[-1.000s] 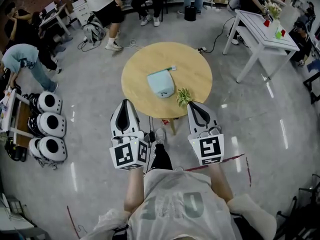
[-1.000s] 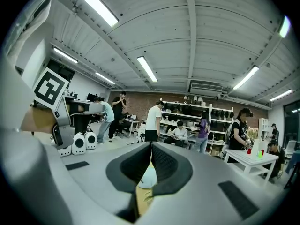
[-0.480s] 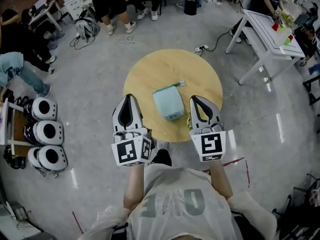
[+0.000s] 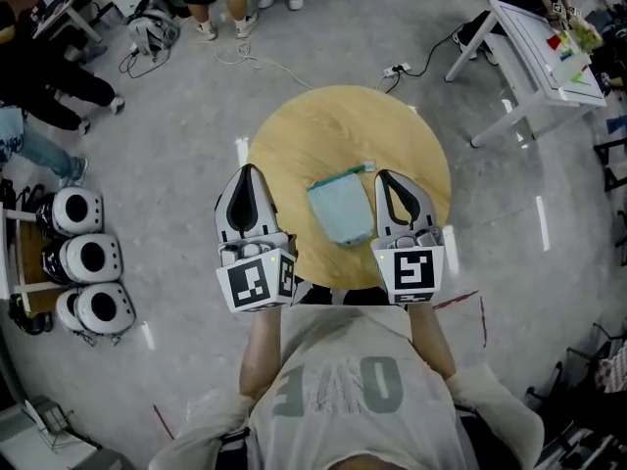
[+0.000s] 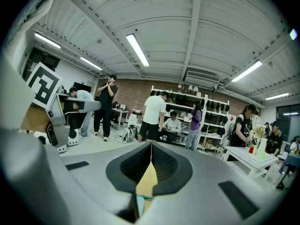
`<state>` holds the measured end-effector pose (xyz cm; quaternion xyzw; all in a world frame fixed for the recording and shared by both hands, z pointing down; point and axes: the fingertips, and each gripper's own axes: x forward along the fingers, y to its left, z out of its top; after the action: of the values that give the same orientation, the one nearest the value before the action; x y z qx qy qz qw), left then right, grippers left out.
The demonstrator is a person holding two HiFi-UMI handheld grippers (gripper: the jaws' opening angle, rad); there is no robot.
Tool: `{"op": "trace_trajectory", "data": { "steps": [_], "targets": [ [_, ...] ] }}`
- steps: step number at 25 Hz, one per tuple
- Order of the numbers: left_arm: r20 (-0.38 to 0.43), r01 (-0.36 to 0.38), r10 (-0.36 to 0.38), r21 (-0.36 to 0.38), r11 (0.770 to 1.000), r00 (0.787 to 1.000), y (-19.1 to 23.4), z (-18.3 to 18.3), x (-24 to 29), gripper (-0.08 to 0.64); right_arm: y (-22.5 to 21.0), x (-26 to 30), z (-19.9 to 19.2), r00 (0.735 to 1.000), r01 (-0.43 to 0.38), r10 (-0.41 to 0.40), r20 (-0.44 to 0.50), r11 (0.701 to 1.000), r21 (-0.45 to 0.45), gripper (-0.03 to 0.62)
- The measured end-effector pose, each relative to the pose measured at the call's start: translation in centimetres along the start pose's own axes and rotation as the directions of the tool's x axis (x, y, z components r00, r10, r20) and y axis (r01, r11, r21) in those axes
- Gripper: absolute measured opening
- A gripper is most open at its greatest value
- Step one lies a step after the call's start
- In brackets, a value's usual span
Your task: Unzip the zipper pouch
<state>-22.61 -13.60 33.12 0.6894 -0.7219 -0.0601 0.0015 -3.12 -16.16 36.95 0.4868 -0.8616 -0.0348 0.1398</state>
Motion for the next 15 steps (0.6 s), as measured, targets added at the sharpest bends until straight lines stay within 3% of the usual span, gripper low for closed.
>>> {"op": "trace_trajectory", "data": {
  "steps": [15],
  "targets": [
    [0.012, -0.065, 0.064, 0.051, 0.997, 0.998, -1.0, -0.3, 1.2, 0.026, -1.0, 1.7, -1.7, 0.999, -0.051, 0.051, 0.005, 0.998, 0.03, 0.029]
  ]
}}
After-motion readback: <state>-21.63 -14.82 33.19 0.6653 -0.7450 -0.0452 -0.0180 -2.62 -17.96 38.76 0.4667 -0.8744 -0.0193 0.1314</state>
